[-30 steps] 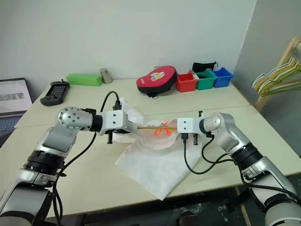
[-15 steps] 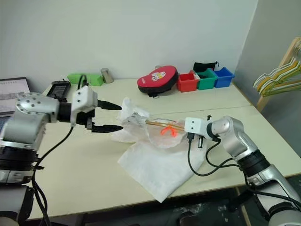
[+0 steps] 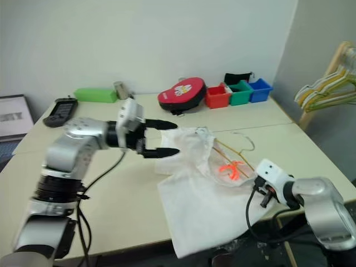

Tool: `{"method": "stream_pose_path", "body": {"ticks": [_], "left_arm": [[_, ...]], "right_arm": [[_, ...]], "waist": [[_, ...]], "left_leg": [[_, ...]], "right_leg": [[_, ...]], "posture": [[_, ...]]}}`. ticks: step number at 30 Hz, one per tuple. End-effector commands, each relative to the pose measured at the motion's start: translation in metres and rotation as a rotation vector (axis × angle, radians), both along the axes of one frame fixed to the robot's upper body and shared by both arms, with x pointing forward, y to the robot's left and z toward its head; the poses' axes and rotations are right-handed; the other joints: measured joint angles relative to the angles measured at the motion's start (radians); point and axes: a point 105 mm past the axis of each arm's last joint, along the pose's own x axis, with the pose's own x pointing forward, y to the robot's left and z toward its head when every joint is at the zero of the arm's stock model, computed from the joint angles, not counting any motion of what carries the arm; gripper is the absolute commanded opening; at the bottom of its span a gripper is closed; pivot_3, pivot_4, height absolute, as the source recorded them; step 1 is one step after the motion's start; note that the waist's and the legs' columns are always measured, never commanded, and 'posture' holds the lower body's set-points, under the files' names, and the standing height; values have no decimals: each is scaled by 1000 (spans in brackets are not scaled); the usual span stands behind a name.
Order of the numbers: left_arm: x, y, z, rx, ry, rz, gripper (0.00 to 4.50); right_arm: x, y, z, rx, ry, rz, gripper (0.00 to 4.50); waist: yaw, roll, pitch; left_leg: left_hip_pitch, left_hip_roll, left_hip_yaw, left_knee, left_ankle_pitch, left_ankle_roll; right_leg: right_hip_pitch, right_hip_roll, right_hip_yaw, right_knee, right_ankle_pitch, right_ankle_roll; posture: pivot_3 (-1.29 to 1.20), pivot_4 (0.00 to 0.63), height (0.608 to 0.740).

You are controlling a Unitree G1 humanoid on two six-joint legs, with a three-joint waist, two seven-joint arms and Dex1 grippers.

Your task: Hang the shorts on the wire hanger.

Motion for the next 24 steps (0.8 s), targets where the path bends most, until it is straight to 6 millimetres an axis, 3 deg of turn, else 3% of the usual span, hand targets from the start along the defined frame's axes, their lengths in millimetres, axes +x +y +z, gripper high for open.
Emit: {"method": "stream_pose_path", "body": {"ticks": [1,5,9,14,16,20,24], "left_arm": [[-1,-21,18,-69,-57,-33,4446],[-4,-74,7,-138,-87,-79,4446],[-9,-106,3,-177,-120,-85,4446],[-17,-138,3,-237,-130,-89,4446],[-18,-147,2,-242,-142,-77,4446],[-20,-157,4,-264,-145,-67,4446],[-20,-163,11,-300,-155,-54,4446]], "right_arm": [[-13,-7,17,62,-31,-173,0],[-20,-48,15,151,-140,-591,0],[-12,-75,21,180,-220,-803,0],[2,-114,34,179,-243,-950,0],[7,-132,38,197,-241,-1026,0],[16,-148,48,241,-225,-1053,0],[24,-179,68,244,-184,-1124,0]], "waist": [[-40,0,0],[-138,-1,-2],[-246,1,-1],[-348,1,-1],[-367,1,-1],[-393,-2,2],[-409,3,3]], "left_leg": [[0,0,0,0,0,0],[3,-1,1,0,0,0],[3,-2,1,-3,0,0],[3,-3,4,-7,-5,-3],[6,-4,7,-12,-5,-2],[18,-5,10,-19,-5,-2],[24,-4,13,-22,-8,-2]], "right_leg": [[0,0,1,0,0,0],[3,0,5,-1,1,1],[2,-3,9,-1,-1,4],[3,-4,13,-3,-6,9],[4,-5,14,-5,-6,10],[15,-5,13,-9,-8,8],[25,-5,13,-20,-8,7]], "posture": [[-442,38,740],[-554,50,740],[-575,49,740],[-563,44,740],[-558,41,740],[-547,40,740],[-536,35,740]]}}
